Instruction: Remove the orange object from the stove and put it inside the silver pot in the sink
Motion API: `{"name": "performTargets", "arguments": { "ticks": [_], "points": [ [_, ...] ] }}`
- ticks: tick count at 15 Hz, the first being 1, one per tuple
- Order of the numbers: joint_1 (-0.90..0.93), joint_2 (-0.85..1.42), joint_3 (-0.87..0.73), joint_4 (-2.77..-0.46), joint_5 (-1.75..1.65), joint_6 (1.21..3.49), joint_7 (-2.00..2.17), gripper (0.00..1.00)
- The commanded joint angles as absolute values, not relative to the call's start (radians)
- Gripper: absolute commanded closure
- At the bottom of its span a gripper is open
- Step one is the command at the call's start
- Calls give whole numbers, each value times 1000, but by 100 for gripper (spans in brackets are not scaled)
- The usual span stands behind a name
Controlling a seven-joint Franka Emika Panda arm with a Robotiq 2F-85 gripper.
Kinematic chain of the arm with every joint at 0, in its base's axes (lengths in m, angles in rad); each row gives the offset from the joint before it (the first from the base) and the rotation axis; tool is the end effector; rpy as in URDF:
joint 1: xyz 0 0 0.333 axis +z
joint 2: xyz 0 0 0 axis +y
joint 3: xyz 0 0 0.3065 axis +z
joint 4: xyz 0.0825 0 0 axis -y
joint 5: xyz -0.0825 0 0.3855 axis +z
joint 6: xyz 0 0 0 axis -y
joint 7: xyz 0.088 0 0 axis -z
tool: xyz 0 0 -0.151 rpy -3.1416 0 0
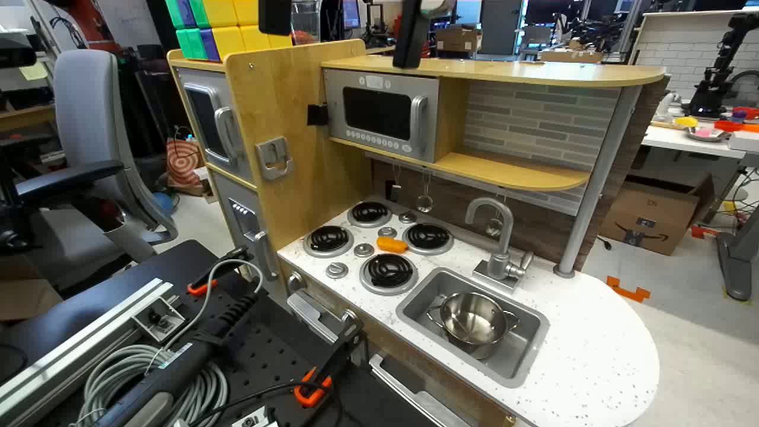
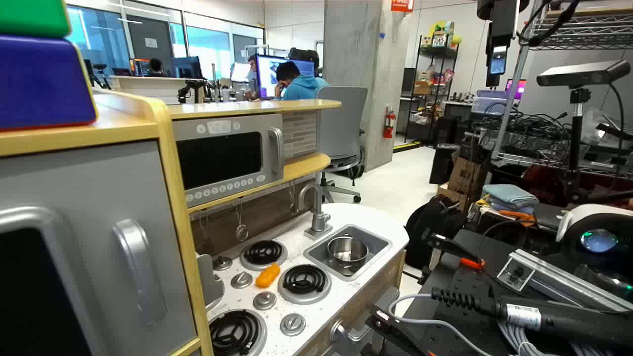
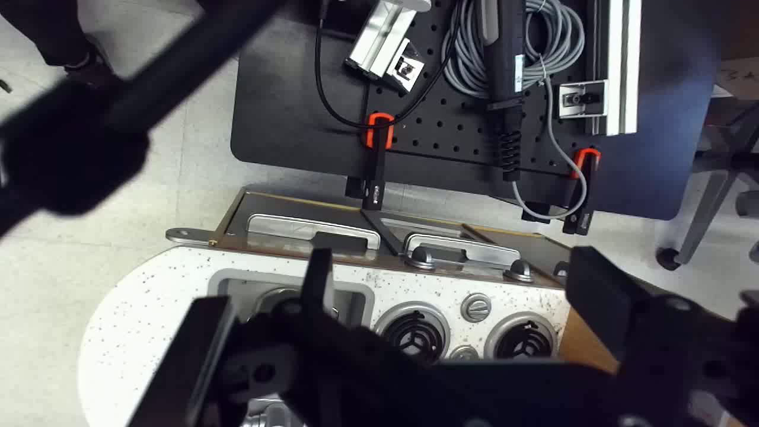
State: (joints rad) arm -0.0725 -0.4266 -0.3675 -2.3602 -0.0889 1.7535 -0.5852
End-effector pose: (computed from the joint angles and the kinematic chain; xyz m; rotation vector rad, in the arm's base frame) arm 0.3574 -0.1807 0.4099 -2.9637 -0.3214 0.2217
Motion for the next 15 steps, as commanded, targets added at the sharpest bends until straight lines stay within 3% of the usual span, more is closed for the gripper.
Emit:
{"name": "performTargets", "arguments": {
  "ticks": [1,7,15],
  "points": [
    [-98,-422,-345,-2359,-80,1753,-594,0],
    [-86,-293,-327,-2375,-35,1825,-552,0],
    [-38,-74,-204,-2353,264,2186,-455,0]
  ]
}}
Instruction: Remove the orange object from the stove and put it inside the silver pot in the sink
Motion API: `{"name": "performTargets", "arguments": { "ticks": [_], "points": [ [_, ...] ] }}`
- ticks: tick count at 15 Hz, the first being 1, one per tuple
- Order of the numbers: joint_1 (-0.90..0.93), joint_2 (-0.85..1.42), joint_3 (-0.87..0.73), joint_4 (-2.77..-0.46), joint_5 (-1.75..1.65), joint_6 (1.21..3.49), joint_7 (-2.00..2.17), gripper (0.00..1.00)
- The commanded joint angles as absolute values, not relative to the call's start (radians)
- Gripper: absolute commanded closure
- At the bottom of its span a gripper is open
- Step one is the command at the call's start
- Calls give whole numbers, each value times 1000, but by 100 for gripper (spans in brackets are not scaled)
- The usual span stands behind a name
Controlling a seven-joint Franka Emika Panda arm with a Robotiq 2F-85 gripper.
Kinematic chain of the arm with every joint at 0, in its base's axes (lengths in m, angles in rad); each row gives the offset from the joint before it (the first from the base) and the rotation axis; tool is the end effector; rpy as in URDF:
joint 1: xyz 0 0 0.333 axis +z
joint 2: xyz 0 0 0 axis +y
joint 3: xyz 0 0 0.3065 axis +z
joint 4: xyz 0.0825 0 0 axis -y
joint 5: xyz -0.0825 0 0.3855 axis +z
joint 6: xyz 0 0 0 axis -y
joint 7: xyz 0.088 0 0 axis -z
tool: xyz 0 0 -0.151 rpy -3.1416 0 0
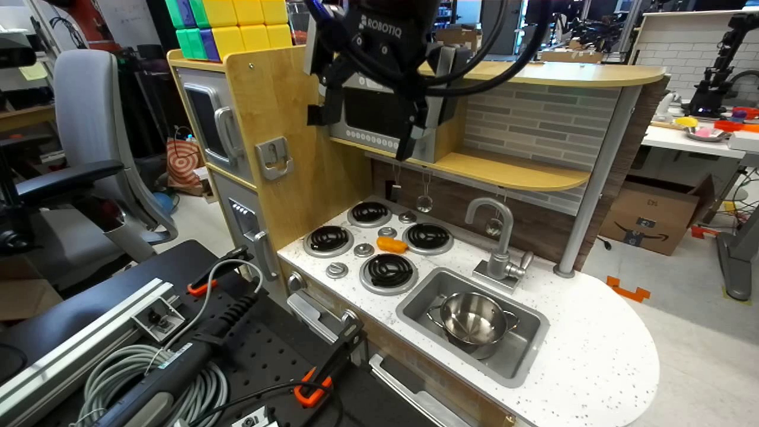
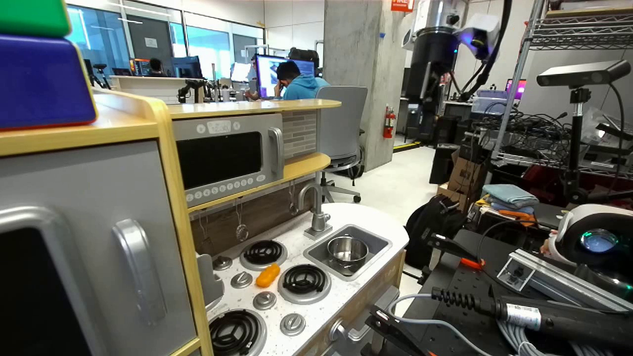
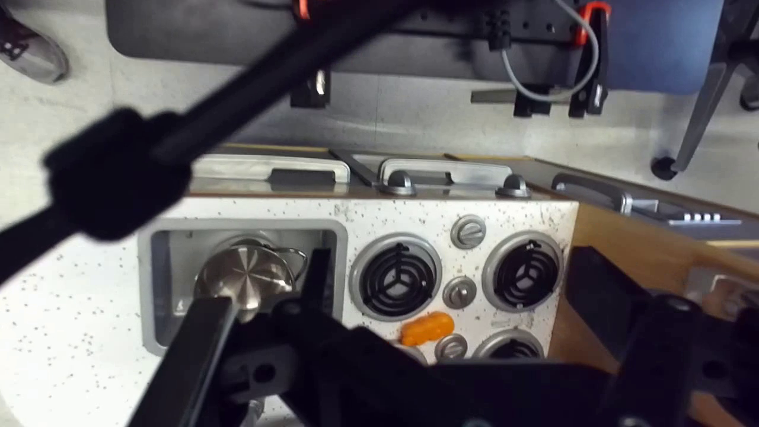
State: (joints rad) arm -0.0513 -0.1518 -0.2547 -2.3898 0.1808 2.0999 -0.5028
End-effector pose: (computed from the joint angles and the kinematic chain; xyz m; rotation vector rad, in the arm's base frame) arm 0.4403 -0.1207 0.3125 -2.9078 -0.1449 0.0870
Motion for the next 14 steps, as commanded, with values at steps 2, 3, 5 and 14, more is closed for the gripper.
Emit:
{"name": "performTargets", "arguments": {
  "ticks": [2,3,5,14],
  "points": [
    [-31,-17,-161,-2333,288,2257,-406,0],
    [-31,11,-141,-2323,286,2292,-378,0],
    [-38,64,-111,-2281,237,2281,-298,0],
    [-68,50,-107,-2324,228,2396,-264,0]
  ]
}}
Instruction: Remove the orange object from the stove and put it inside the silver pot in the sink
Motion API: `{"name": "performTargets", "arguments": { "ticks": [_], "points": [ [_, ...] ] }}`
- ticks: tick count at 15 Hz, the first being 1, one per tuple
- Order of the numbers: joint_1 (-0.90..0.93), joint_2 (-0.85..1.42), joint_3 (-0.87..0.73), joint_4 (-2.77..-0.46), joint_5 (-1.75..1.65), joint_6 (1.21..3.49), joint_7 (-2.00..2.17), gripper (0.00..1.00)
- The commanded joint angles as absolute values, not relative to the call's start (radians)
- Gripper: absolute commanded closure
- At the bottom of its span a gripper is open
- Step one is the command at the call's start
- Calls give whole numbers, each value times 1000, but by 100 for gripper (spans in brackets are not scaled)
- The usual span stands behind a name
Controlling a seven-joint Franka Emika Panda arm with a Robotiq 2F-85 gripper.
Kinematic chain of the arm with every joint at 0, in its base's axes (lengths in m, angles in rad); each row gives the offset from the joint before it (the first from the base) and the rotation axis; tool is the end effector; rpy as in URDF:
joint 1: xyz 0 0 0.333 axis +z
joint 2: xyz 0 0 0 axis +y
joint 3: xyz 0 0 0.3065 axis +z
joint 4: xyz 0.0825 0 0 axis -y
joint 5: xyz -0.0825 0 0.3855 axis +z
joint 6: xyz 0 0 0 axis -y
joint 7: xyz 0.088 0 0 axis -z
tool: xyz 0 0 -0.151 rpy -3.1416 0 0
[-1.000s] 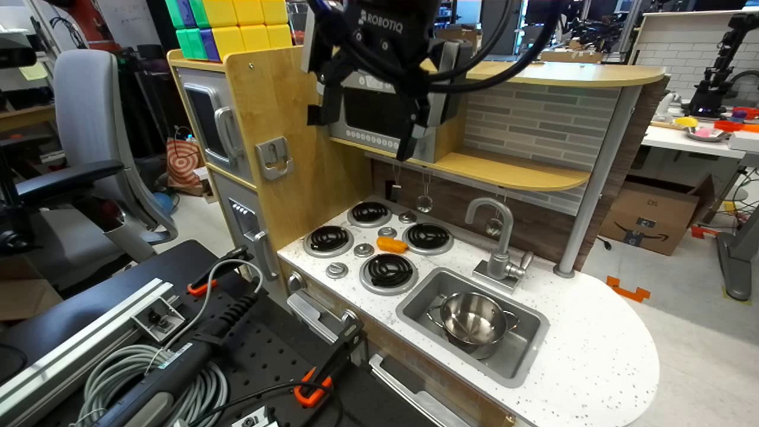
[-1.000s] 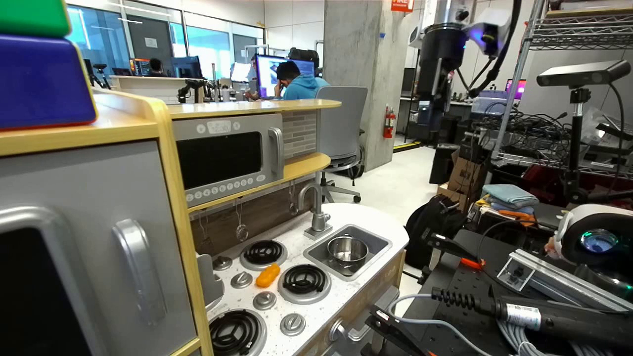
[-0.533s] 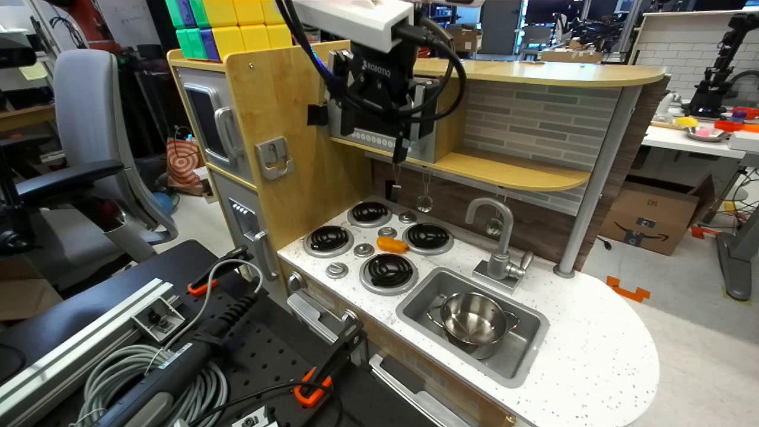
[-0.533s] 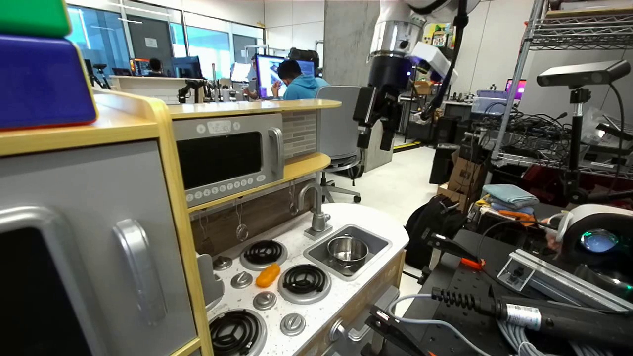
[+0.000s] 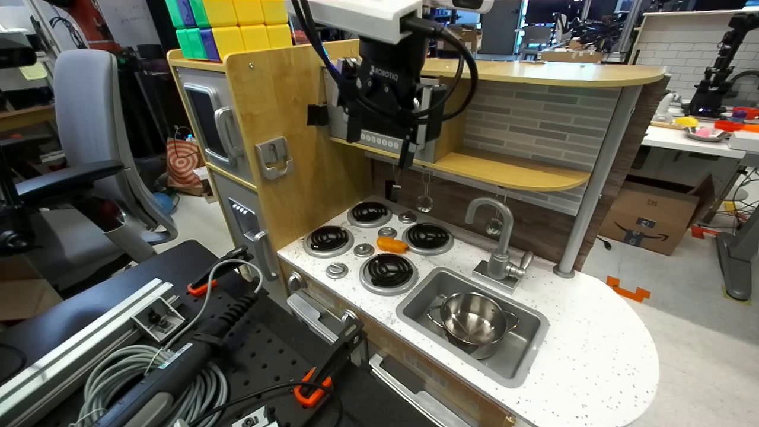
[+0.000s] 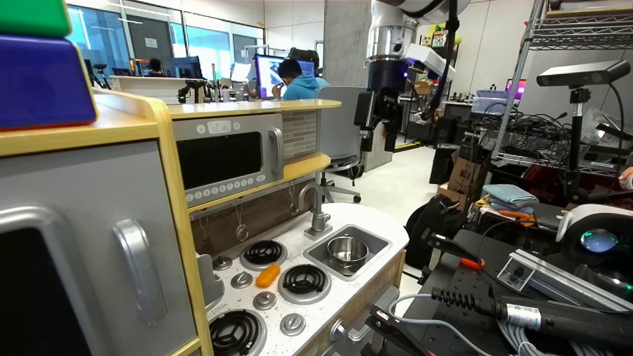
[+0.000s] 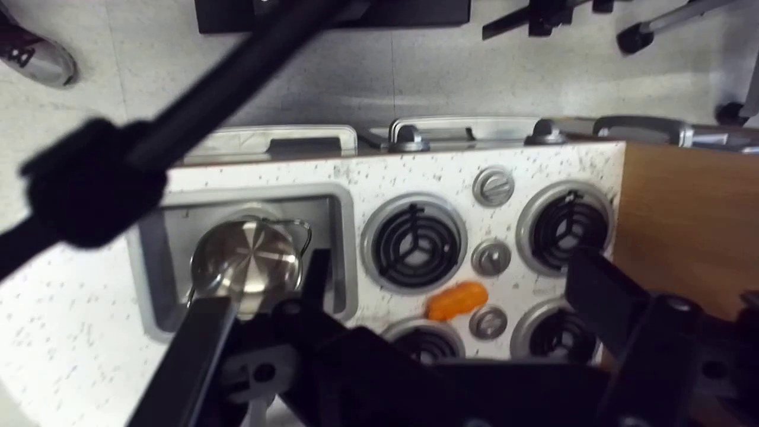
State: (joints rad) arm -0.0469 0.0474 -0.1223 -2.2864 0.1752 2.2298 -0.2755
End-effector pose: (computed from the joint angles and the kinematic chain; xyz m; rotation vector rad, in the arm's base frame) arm 0.4998 -0.0741 0.2700 -2.9931 0.0127 0.1087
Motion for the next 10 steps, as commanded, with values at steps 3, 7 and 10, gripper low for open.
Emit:
{"name": "performTargets", "arguments": {
  "ticks": [3,7,10],
  "points": [
    [-67,76,-96,-2369,322,2623,-259,0],
    [-63,149,-55,-2387,459,2886,-210,0],
    [8,269,-77,-2352,463,2953,-9,0]
  ]
}}
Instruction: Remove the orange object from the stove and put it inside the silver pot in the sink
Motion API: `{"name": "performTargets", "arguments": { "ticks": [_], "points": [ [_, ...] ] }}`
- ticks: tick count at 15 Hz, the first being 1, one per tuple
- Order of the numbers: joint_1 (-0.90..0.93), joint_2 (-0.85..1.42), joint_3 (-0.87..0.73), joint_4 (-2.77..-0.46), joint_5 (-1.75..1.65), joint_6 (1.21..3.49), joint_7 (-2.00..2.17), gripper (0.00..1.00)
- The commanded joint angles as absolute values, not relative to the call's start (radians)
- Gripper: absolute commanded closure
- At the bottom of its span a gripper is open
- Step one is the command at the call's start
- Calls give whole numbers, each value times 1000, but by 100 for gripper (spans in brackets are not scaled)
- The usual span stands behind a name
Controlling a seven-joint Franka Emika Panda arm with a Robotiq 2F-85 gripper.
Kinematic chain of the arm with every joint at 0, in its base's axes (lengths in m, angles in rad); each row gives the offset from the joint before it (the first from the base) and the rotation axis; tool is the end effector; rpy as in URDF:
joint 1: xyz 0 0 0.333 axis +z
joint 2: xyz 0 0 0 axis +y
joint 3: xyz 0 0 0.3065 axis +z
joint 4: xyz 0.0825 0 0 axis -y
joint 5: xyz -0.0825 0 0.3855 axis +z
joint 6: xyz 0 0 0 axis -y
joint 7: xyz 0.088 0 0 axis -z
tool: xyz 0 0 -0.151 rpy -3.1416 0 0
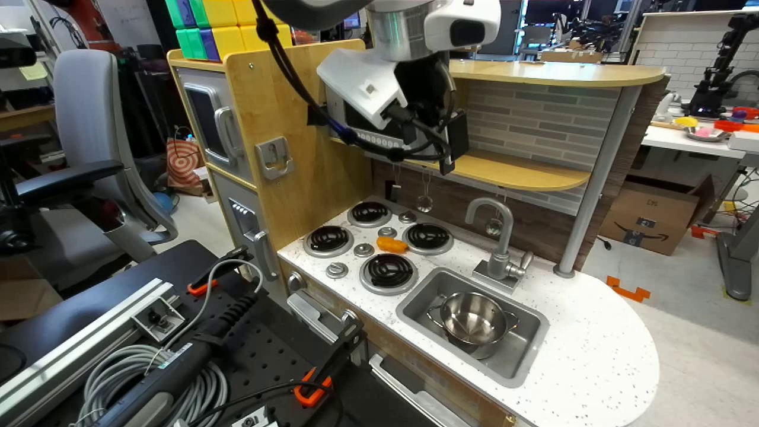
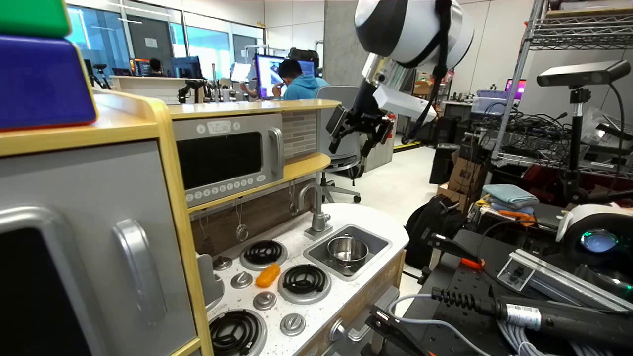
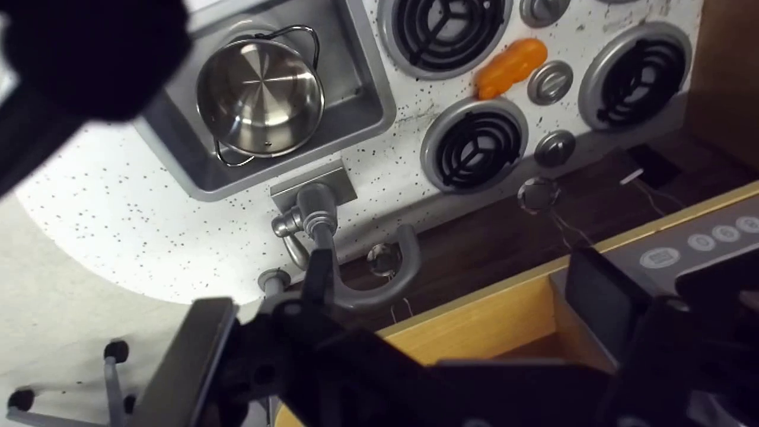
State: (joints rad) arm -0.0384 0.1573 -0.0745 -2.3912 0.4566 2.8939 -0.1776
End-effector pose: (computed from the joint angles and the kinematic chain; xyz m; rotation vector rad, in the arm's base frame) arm 0.5373 -0.0830 0.2347 -2.9222 0.5262 -0.5430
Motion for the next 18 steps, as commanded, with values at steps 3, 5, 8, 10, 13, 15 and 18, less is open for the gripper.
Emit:
{"name": "performTargets", "arguments": {
  "ticks": [3,5,8,10,13,15,18],
  "points": [
    [102,390,-118,-2299,411,2878,221,0],
    [105,458,-74,-2252,402,2852,370,0],
    [125,532,-30,-2181,441,2854,494,0],
    [122,577,2,-2137,466,2900,542,0],
    [125,566,3,-2152,439,2895,554,0],
    [126,591,9,-2122,443,2897,574,0],
    [124,600,9,-2112,449,2897,575,0]
  ]
}}
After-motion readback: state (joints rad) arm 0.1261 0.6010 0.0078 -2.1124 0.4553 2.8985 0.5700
